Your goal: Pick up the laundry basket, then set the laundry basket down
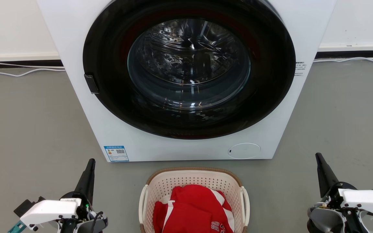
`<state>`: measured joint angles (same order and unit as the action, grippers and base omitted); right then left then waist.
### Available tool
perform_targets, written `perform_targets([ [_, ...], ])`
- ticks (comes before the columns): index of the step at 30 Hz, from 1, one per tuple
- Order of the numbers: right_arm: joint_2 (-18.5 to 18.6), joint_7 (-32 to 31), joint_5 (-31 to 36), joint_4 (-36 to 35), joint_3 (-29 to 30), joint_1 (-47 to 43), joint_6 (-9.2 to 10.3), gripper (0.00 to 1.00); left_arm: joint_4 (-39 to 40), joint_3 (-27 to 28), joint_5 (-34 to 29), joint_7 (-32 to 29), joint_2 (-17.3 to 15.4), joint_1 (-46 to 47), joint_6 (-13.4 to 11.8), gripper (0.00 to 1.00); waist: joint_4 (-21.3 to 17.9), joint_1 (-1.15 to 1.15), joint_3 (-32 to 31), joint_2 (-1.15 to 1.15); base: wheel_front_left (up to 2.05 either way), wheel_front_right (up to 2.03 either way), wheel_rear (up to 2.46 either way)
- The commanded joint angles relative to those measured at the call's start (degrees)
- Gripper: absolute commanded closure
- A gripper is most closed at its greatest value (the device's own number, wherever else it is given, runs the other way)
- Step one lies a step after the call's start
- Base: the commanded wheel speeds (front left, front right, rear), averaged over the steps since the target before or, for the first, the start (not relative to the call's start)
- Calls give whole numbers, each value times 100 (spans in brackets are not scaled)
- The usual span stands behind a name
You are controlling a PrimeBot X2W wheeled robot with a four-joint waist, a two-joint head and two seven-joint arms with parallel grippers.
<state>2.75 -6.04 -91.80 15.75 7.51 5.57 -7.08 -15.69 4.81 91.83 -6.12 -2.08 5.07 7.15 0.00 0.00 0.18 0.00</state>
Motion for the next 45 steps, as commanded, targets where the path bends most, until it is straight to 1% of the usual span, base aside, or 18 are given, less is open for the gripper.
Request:
perform_targets([
  [1,12,-43,-39,-173,-102,61,-41,100,167,169,36,-34,-79,111,34,100,0,0,0,0,0,0,0],
  [34,12,-43,-39,-173,-102,61,-41,100,167,169,36,-34,-79,111,34,100,0,0,0,0,0,0,0],
  [35,0,0,0,0,0,0,0,0,0,0,0,0,0,0,0,0,0,0,0,0,0,0,0],
  [38,-18,1,1,153,-22,-70,2,0,-175,-5,-1,12,32,-61,-9,0,0,0,1,0,0,0,0],
  [41,-17,36,-6,104,-59,-61,1,0,-139,-28,-8,60,29,-51,-8,0,0,2,9,0,0,0,0],
  [45,-16,95,-31,42,-118,-56,0,0,-92,-67,-27,129,25,-48,-6,0,-1,13,-4,0,0,0,0],
])
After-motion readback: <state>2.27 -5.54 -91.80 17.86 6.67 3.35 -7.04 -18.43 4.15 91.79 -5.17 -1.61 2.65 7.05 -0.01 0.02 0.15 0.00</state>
